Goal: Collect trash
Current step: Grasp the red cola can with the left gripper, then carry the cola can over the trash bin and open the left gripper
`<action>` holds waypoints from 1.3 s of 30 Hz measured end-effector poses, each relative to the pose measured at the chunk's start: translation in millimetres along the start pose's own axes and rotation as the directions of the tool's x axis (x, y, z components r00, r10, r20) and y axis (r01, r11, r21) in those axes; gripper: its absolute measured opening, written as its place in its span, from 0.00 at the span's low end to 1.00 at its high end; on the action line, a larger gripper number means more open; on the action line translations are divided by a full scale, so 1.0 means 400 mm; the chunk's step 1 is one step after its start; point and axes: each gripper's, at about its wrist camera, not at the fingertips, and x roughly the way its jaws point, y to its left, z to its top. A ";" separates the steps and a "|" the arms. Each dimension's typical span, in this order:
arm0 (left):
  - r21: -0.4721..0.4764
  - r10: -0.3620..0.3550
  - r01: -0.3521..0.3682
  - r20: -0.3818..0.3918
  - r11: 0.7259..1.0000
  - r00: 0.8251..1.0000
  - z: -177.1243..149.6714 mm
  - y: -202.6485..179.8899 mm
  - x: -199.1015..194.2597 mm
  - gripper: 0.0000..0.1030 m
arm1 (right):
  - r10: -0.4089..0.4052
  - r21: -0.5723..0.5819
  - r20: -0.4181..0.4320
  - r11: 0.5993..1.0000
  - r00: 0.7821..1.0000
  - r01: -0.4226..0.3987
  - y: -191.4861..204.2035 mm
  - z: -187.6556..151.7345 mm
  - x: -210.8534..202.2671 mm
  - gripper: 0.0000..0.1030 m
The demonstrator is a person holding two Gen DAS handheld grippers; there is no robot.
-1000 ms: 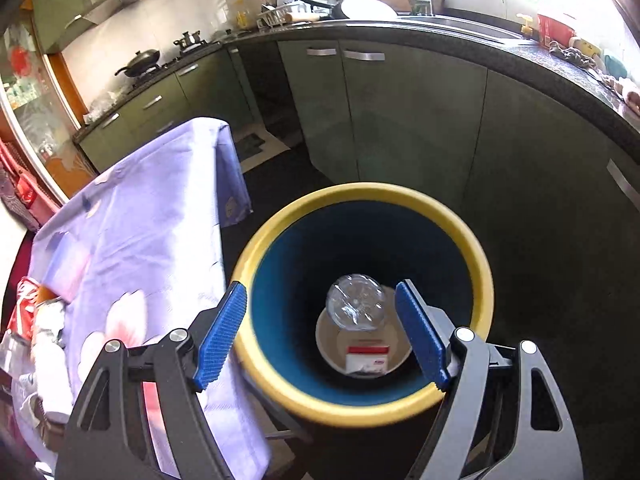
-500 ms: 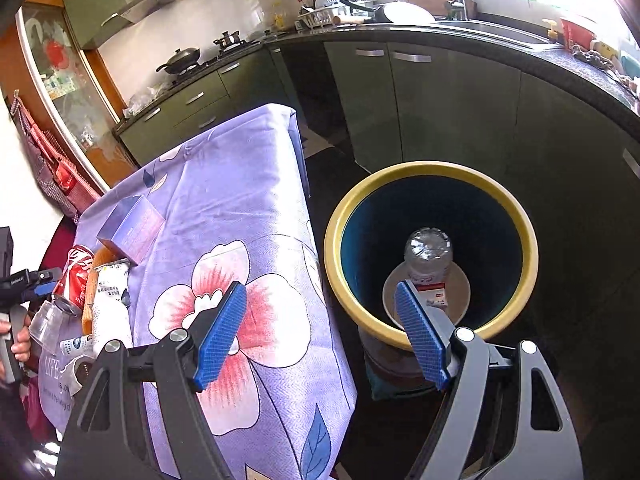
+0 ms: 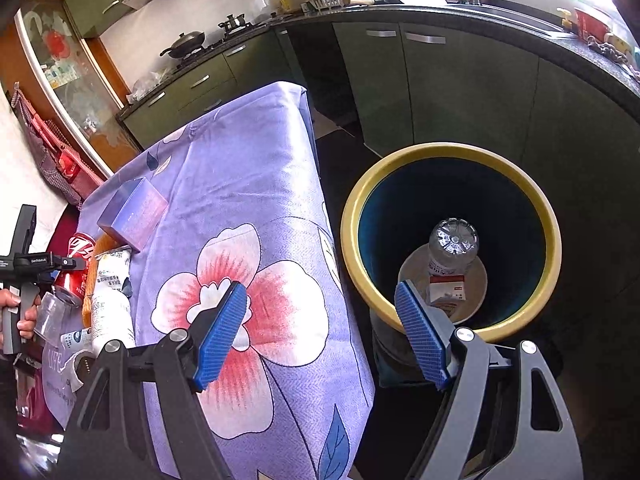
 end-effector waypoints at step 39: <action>0.199 -0.012 0.004 0.038 0.980 0.999 -0.072 -0.105 -0.120 0.67 | 0.031 -0.003 -0.034 1.000 0.999 -0.031 0.001 0.007 0.016 0.74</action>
